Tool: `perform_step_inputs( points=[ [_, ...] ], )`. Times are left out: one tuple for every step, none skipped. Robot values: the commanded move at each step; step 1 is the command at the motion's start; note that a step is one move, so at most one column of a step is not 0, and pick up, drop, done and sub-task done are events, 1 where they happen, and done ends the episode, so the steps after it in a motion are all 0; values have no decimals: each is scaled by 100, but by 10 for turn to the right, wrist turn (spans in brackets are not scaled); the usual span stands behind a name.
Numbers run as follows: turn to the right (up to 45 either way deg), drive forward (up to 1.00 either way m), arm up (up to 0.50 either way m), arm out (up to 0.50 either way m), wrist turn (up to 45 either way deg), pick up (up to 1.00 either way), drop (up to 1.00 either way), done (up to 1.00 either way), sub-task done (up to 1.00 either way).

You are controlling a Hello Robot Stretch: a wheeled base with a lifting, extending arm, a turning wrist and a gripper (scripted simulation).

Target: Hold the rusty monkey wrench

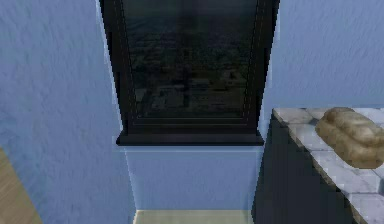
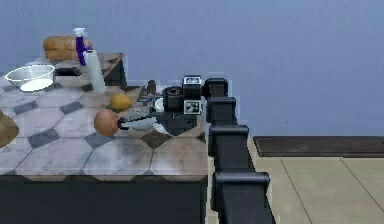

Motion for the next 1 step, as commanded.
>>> perform_step_inputs(
  points=[
    [0, 0, 0, 0, 0, 0, 0, 100, 0]
  ],
)
